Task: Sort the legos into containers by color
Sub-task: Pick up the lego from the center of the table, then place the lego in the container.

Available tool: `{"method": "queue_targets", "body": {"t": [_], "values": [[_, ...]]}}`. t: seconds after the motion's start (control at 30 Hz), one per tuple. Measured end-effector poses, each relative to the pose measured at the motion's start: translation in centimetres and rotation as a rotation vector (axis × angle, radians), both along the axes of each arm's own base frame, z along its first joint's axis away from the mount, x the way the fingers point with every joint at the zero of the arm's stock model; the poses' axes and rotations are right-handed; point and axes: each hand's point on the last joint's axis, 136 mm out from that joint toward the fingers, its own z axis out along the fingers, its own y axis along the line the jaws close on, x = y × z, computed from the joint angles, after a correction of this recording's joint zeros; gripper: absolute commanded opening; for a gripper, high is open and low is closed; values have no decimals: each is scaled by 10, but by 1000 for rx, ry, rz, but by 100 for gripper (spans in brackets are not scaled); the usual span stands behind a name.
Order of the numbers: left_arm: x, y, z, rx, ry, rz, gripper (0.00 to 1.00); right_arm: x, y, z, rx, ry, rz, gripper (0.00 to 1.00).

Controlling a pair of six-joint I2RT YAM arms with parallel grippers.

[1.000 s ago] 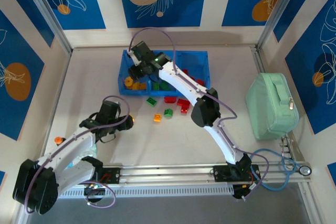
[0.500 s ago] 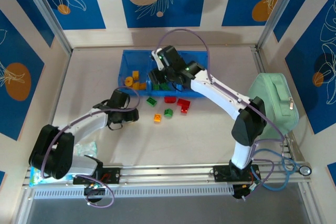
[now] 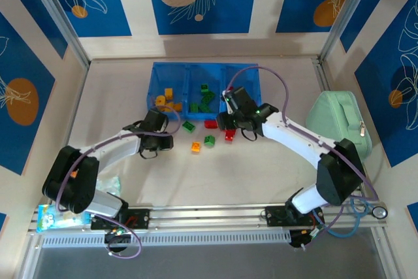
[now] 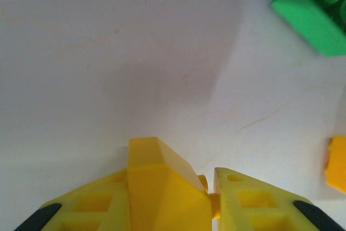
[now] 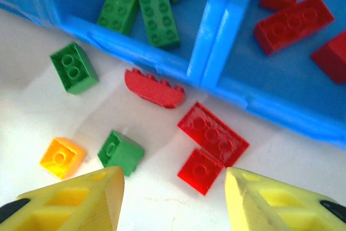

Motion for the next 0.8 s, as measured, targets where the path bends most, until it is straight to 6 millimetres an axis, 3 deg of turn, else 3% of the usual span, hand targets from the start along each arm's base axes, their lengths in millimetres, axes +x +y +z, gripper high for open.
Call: {"method": "queue_targets", "body": {"t": [0.1, 0.23, 0.43, 0.63, 0.8], "values": [[15, -6, 22, -6, -43, -2, 31, -13, -9, -13, 0, 27, -22, 50], [51, -15, 63, -19, -142, -4, 31, -25, -16, -28, 1, 62, -47, 49], [108, -23, 101, -18, -229, -1, 33, -38, -7, -33, 9, 80, -34, 50], [156, -20, 98, 15, -225, 9, 36, -46, 1, -32, 15, 78, -18, 49], [177, -16, 80, 42, -186, 17, 39, -54, 1, -37, 12, 92, -19, 52]]}}
